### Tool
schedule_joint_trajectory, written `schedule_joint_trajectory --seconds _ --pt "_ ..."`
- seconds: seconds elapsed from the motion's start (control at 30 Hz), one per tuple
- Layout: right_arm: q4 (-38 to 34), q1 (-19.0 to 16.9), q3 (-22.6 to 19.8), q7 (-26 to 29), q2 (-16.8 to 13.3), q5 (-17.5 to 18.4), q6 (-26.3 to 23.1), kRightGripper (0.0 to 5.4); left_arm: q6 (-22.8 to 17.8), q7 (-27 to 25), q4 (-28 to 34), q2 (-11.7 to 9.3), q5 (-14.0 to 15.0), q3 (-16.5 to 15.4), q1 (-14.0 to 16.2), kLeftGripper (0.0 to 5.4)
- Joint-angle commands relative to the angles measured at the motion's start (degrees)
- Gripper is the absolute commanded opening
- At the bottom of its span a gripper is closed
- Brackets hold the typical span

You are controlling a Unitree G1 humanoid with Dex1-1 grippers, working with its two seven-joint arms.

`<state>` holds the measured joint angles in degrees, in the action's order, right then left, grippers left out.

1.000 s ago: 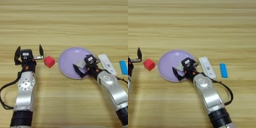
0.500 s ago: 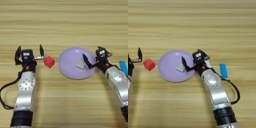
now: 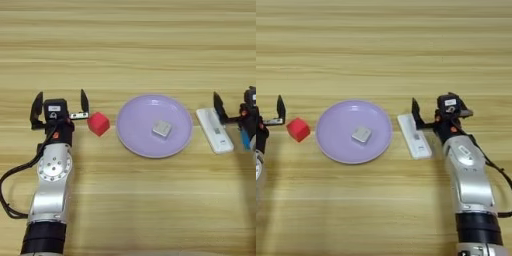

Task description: Move the objects on the table

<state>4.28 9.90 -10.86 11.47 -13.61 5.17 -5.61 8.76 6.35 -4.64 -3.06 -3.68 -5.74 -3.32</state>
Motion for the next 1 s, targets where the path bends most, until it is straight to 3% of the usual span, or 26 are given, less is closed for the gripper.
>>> schedule_joint_trajectory --seconds 0.03,0.33,0.83,1.0 --pt "3.4 2.4 -3.3 -1.1 -2.2 1.3 1.6 5.38 -1.1 0.1 0.5 -0.3 -0.4 0.1 0.1 5.4" --pt "10.3 2.6 -11.4 -5.9 -5.4 2.8 6.7 5.38 -2.5 -1.1 0.3 -1.0 -1.6 1.5 0.4 5.4" --pt "11.0 2.9 -10.9 -6.4 -5.1 3.5 7.4 5.38 -6.8 -8.7 3.4 -4.7 0.2 2.6 2.3 5.4" --pt "10.9 2.6 -10.4 -6.9 -4.5 3.5 7.2 5.38 -9.6 -11.2 7.6 -5.9 3.0 0.6 3.6 5.4"
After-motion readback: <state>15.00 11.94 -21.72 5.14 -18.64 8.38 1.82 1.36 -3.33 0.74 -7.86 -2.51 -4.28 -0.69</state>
